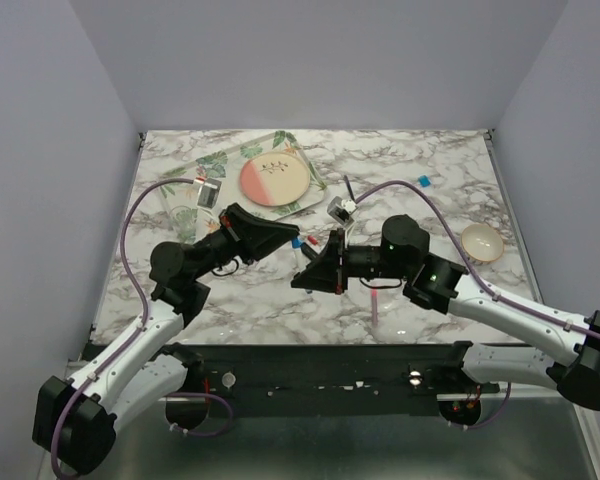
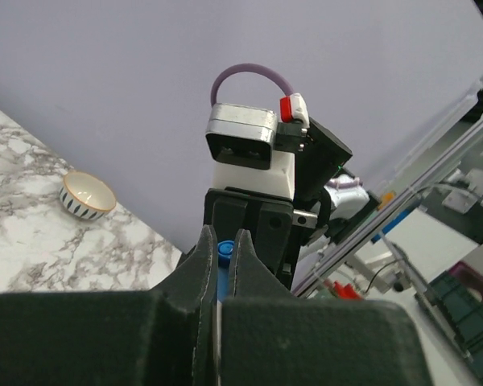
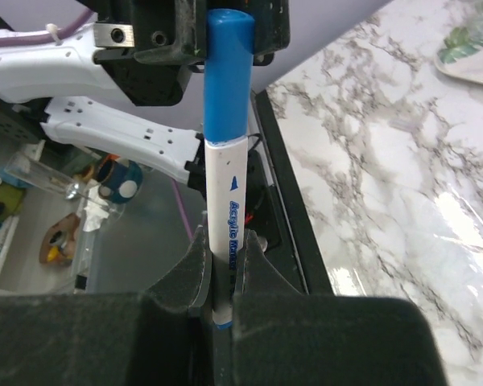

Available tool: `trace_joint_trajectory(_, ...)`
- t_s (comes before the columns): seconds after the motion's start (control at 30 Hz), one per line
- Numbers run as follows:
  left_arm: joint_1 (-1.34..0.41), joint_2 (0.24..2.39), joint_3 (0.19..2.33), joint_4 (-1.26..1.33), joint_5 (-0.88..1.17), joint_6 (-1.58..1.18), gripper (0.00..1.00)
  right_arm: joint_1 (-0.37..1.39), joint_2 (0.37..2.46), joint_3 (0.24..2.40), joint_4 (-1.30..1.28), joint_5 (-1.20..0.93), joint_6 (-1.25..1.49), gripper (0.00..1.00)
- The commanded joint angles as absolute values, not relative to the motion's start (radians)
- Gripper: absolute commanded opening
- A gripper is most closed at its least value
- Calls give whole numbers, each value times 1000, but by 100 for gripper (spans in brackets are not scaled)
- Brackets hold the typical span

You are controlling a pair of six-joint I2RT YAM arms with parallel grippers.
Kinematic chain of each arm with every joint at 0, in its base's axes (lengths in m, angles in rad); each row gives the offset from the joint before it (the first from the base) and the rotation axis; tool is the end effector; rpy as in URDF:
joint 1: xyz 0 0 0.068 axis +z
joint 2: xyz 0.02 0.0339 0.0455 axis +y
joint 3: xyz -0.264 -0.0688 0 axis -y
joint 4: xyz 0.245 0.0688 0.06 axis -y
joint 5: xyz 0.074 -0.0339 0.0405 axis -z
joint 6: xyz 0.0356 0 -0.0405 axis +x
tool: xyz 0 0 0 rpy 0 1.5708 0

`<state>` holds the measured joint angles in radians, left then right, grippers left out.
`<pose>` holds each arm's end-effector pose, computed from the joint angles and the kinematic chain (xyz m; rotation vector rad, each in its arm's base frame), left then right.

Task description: Insert the pens into the pen caps

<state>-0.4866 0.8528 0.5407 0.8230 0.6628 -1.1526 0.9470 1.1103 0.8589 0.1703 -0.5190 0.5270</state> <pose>0.1550 -0.1068 0.3441 0.2713 1.3520 -1.7626 0.1372 0.2209 0.3387 -0.8210 1.6994 1.4964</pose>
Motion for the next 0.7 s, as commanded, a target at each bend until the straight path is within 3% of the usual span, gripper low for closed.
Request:
trace_joint_trajectory(0.0, -560, 868, 483, 741, 687, -1221, 0, 942, 1101, 1041, 101, -362, 396, 1)
trace_joint_trajectory(0.13, -610, 821, 473, 620, 629, -1092, 0, 928, 1109, 1075, 92, -364, 394, 1)
trace_joint_trajectory(0.27, -647, 821, 401, 776, 629, -1120, 0, 920, 1104, 1083, 118, -362, 416, 1)
trace_joint_trajectory(0.53, -748, 825, 345, 847, 612, -1097, 0, 881, 1121, 1172, 110, -434, 468, 1)
trace_joint_trajectory(0.67, -808, 831, 270, 963, 519, -1173, 0, 864, 1129, 1201, 106, -436, 469, 1)
